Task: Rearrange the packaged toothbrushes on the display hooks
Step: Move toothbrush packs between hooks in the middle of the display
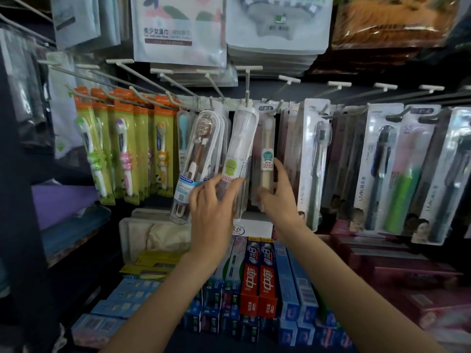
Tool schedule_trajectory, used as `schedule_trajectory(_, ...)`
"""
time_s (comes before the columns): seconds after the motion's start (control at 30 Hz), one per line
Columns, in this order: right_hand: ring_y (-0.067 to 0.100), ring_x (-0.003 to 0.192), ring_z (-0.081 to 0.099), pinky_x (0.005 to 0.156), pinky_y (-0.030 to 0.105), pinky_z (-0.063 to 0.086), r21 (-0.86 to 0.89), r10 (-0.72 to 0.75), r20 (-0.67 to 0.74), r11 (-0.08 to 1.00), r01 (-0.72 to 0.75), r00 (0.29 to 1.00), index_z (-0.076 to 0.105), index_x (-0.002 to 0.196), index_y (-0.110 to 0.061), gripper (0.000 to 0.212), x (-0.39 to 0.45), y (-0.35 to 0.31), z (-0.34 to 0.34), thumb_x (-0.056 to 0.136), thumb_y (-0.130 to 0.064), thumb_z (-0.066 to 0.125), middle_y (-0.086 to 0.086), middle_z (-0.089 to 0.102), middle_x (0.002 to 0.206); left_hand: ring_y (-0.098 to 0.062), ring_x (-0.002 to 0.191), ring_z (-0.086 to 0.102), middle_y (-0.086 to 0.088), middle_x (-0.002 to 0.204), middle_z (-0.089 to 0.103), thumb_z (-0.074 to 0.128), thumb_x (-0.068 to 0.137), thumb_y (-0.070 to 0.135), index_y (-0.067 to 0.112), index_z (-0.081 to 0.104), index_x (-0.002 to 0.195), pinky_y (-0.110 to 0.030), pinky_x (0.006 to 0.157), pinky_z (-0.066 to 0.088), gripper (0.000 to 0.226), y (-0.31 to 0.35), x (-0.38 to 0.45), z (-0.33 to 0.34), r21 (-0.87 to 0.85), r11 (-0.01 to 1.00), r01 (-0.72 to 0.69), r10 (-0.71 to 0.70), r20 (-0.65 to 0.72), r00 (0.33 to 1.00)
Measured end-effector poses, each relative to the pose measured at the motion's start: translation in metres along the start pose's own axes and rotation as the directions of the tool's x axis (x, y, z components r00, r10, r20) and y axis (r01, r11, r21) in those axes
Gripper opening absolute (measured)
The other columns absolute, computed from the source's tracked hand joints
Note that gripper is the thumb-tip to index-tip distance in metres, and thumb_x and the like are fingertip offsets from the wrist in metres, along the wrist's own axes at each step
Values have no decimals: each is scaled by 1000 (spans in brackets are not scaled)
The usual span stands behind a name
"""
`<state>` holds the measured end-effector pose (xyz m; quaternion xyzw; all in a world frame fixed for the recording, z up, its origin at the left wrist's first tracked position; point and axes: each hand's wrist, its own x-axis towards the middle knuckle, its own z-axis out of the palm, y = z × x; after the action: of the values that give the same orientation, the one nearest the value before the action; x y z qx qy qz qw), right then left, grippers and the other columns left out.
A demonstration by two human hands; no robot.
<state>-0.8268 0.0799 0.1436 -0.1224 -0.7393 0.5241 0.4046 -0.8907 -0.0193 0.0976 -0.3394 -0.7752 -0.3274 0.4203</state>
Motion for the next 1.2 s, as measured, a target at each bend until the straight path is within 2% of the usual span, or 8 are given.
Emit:
schedule_trajectory(0.37, 16, 102, 48, 95, 36, 45, -43, 12, -20, 999, -13, 1000, 25, 145, -30, 62, 9, -4, -22, 94, 3, 38, 2, 44, 138, -42, 110, 44, -16, 122, 49, 73, 68, -8, 30, 47, 127, -50, 83, 48, 75, 0, 0, 7, -49, 998, -27, 26, -5, 1000)
schedule_trajectory(0.53, 23, 104, 52, 90, 40, 50, -249, -48, -39, 968, 36, 998, 21, 147, -28, 67, 11, -4, -23, 92, 7, 37, 8, 50, 128, -43, 110, 45, -18, 121, 50, 73, 68, -8, 23, 53, 127, -53, 86, 47, 70, 0, 1, 7, -33, 999, -22, 22, -4, 1000)
schedule_trajectory(0.63, 19, 112, 49, 96, 36, 45, -60, 12, -14, 998, -13, 1000, 24, 145, -29, 65, 8, 2, -25, 93, 6, 39, 2, 49, 127, -42, 110, 45, -17, 121, 50, 73, 66, -10, 24, 52, 127, -51, 87, 45, 73, -3, 1, 9, -20, 999, -25, 25, -9, 1000)
schedule_trajectory(0.7, 19, 93, 51, 81, 32, 48, 171, 99, 50, 980, -106, 994, 28, 143, -34, 63, 3, 4, -20, 94, 3, 42, 3, 52, 112, -41, 110, 46, -16, 121, 50, 74, 65, -11, 24, 52, 127, -49, 88, 43, 74, -4, 1, 10, -7, 999, -32, 32, -9, 999)
schedule_trajectory(0.77, 18, 83, 50, 76, 32, 44, 245, 126, 69, 959, -139, 990, 30, 142, -35, 62, 1, 5, -15, 94, 2, 44, 10, 55, 102, -40, 111, 45, -15, 121, 50, 75, 64, -10, 25, 52, 127, -49, 88, 44, 75, -4, 1, 9, -3, 999, -37, 37, -16, 999)
schedule_trajectory(0.9, 26, 95, 58, 91, 35, 45, 229, 103, 25, 968, -105, 994, 32, 142, -33, 62, 2, 4, -14, 93, 2, 45, 16, 56, 120, -30, 109, 35, -15, 118, 52, 76, 63, -9, 25, 54, 125, -48, 86, 46, 74, -7, 1, 7, 11, 999, -48, 49, -49, 998)
schedule_trajectory(1.03, 37, 116, 46, 101, 41, 41, 179, 18, 38, 983, -25, 999, 30, 143, -33, 62, -2, 7, -19, 94, 2, 44, 26, 46, 128, -35, 110, 42, -15, 119, 51, 76, 66, -7, 27, 53, 125, -48, 84, 45, 72, -6, 3, 7, 10, 999, -42, 42, -35, 999)
schedule_trajectory(1.2, 23, 135, 33, 111, 46, 32, 203, -101, 59, 975, 87, 993, 35, 123, -58, 67, -24, 13, -22, 93, 1, 45, -6, 35, 148, -40, 110, 46, -14, 122, 49, 72, 70, -7, 29, 48, 128, -48, 86, 44, 72, -5, 1, 7, -13, 999, -32, 32, -5, 999)
